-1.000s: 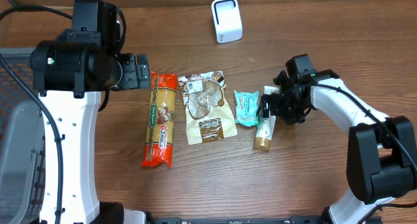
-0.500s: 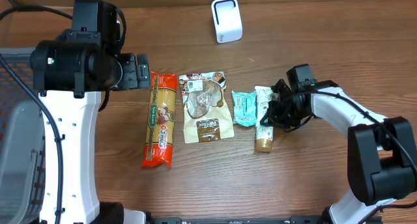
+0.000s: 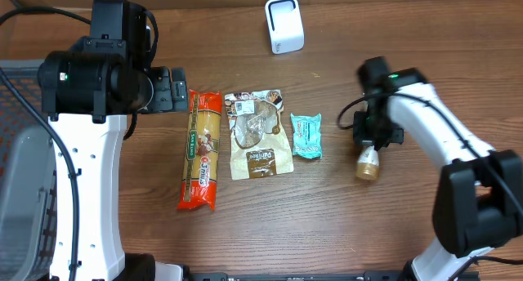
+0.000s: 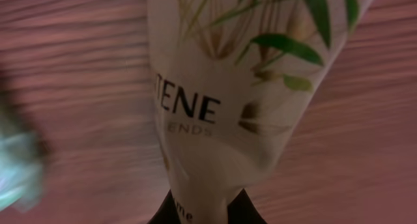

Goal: Scan the item barcode

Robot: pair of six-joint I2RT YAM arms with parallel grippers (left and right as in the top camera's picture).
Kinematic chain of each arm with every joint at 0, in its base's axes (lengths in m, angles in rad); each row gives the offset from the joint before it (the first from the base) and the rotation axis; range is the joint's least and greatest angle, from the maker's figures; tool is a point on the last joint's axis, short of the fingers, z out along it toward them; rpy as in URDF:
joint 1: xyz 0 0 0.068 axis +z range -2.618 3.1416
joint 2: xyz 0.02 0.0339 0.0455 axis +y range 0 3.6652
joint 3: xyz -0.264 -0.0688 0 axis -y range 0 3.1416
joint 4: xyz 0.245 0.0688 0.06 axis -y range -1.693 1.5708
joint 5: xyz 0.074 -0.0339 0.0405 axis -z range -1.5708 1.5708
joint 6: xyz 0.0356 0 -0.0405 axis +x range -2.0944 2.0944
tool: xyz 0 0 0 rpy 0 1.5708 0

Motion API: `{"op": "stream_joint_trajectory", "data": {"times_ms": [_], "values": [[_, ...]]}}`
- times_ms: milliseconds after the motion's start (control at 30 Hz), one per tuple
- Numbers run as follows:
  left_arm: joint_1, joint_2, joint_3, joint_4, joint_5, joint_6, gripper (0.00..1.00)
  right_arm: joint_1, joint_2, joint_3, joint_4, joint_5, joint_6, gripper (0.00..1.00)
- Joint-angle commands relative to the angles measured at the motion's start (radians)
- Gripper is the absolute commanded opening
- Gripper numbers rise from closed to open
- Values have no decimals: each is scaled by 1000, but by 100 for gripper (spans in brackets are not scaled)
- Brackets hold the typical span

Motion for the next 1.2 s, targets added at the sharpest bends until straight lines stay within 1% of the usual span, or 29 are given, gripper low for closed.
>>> {"op": "stream_joint_trajectory", "data": {"times_ms": [0,200,333,433,467,500,567,633,667,700,767,833,967,1067,1100,1167], "values": [[5,-4,-4,2,-16,-18,100,105,-10,9,-28,412,190,4],[5,-4,-4,1,-16,-18,100,192,101,3,-47,524,185,4],[5,-4,-4,1,-16,-18,100,214,201,3,-46,546,177,4],[5,-4,-4,1,-16,-18,100,219,237,3,-47,547,178,4],[5,-4,-4,1,-16,-18,100,220,238,3,-47,532,178,7],[5,-4,-4,2,-16,-18,100,223,238,6,-49,497,177,15],[5,-4,-4,2,-16,-18,100,229,238,33,-78,418,177,28],[5,-4,-4,1,-16,-18,100,235,237,69,-99,337,177,53],[5,-4,-4,2,-16,-18,100,237,236,91,-106,295,177,56],[5,-4,-4,1,-16,-18,100,239,232,131,-116,232,174,61],[5,-4,-4,2,-16,-18,100,239,222,185,-119,151,124,64],[5,-4,-4,1,-16,-18,100,239,206,232,-123,101,98,65],[5,-4,-4,1,-16,-18,100,224,145,301,-126,56,98,65],[5,-4,-4,1,-16,-18,100,188,78,317,-126,27,98,67],[5,-4,-4,1,-16,-18,100,172,53,317,-130,27,98,74],[5,-4,-4,1,-16,-18,100,142,15,317,-145,19,60,77]]}}
